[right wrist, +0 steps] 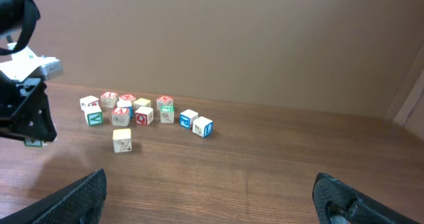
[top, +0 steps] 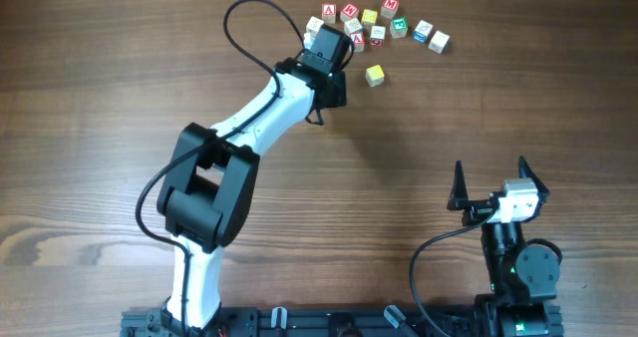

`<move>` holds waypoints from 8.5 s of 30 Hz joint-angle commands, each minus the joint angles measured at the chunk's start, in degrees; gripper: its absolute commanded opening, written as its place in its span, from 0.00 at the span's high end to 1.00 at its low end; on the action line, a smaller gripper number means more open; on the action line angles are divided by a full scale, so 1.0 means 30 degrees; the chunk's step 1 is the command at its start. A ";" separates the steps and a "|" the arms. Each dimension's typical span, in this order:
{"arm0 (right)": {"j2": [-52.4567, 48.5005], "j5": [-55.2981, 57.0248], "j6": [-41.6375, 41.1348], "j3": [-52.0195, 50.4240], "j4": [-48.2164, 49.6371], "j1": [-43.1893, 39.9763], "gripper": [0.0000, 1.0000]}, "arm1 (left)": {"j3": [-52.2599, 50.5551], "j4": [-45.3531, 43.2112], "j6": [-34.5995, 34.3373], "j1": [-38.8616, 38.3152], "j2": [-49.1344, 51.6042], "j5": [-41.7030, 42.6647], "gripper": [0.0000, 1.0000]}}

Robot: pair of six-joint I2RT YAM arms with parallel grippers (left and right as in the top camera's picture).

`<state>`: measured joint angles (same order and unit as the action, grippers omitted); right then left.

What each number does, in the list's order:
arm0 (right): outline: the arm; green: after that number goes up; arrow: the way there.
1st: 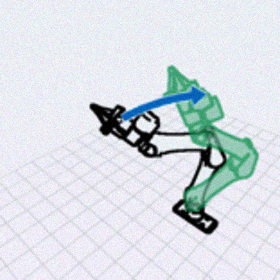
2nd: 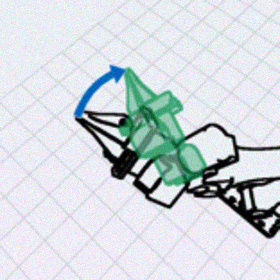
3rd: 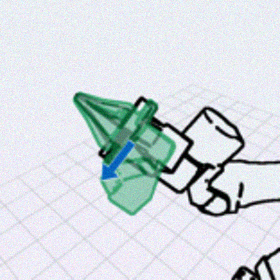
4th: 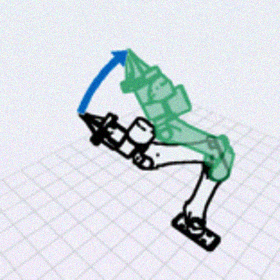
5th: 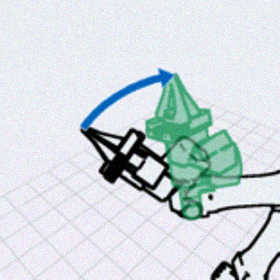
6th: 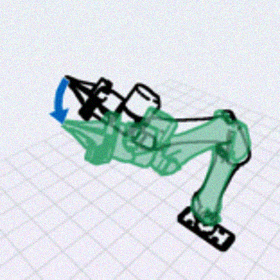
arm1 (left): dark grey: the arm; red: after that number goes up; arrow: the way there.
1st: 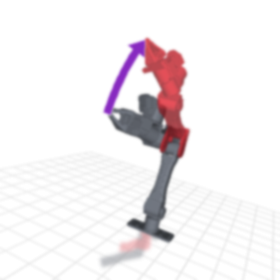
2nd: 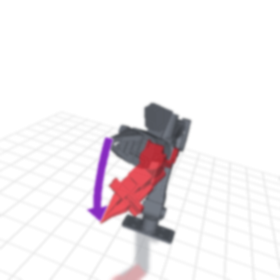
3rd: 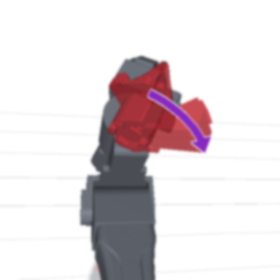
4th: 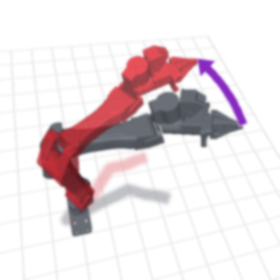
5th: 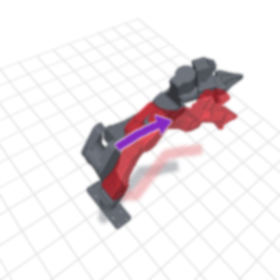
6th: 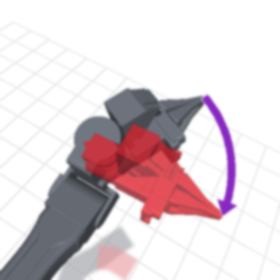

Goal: Form a horizontal line

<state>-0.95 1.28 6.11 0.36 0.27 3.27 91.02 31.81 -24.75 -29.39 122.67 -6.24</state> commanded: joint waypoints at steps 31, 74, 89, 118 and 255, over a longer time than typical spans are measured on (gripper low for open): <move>0.0051 -0.0299 -0.0073 -0.0022 0.0051 -0.0080 0.00 | -0.3024 0.1625 -0.2382 -0.1756 -0.0284 -0.1282 0.62; 0.0051 -0.0299 -0.0073 -0.0022 0.0051 -0.0080 0.00 | -0.3016 0.1851 0.0634 -0.1741 -1.0462 -0.1384 0.00; 0.0051 -0.0299 -0.0080 -0.0022 0.0051 -0.0080 0.00 | -0.3024 0.9471 -0.1923 0.0146 -2.0465 -0.6462 0.00; 0.0051 -0.0299 -0.0080 -0.0022 0.0051 -0.0080 0.00 | -0.5144 1.4447 -0.4058 1.2269 -2.6301 -0.5727 0.00; -2.5084 -0.9486 -0.5785 1.9686 0.4277 -0.0080 0.00 | -0.8539 1.8178 -0.7482 1.2269 -2.9806 -0.8218 0.00</move>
<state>-75.22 -24.67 -11.49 57.95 12.88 3.20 65.60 86.39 -46.44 6.94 33.67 -30.57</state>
